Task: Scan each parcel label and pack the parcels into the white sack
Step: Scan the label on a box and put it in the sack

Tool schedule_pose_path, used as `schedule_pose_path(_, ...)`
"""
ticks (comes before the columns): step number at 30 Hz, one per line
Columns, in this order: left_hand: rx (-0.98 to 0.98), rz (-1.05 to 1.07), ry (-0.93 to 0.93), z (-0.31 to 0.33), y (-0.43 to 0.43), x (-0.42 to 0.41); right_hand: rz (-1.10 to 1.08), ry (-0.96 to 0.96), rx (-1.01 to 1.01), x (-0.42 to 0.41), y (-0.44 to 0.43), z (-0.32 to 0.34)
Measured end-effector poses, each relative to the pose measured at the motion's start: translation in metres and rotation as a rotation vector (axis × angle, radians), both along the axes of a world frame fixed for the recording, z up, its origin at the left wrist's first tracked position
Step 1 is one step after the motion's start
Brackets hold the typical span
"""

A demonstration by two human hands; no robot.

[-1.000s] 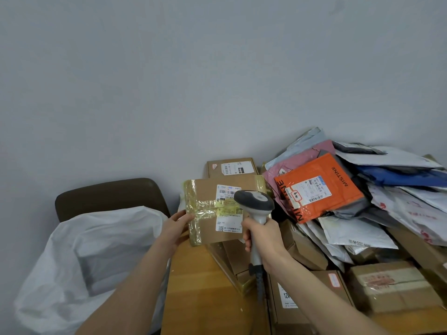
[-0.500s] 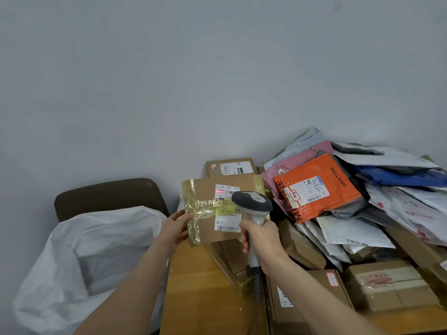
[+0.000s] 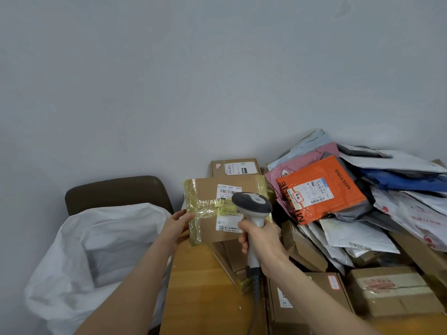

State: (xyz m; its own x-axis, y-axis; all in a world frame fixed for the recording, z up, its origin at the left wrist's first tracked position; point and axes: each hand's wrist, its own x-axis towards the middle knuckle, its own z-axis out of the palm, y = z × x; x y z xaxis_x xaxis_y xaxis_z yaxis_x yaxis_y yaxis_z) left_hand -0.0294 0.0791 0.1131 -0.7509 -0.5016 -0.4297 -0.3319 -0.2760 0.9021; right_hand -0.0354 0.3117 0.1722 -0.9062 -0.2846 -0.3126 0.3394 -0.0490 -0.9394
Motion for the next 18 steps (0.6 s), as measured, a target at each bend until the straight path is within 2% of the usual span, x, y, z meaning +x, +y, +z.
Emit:
schedule_pose_path(7, -0.030, 0.065, -0.014, 0.003, -0.003, 0.021, 0.024, -0.001, -0.036, -0.012, -0.014, 0.000)
schedule_pose_path(13, -0.067, 0.252, -0.050, 0.004, -0.033, 0.062, 0.125, -0.011, -0.028, -0.015, -0.065, -0.001)
schedule_pose_path(18, -0.116, 0.421, -0.080, 0.004, -0.095, 0.102, 0.200, -0.021, -0.028, -0.007, -0.126, -0.009)
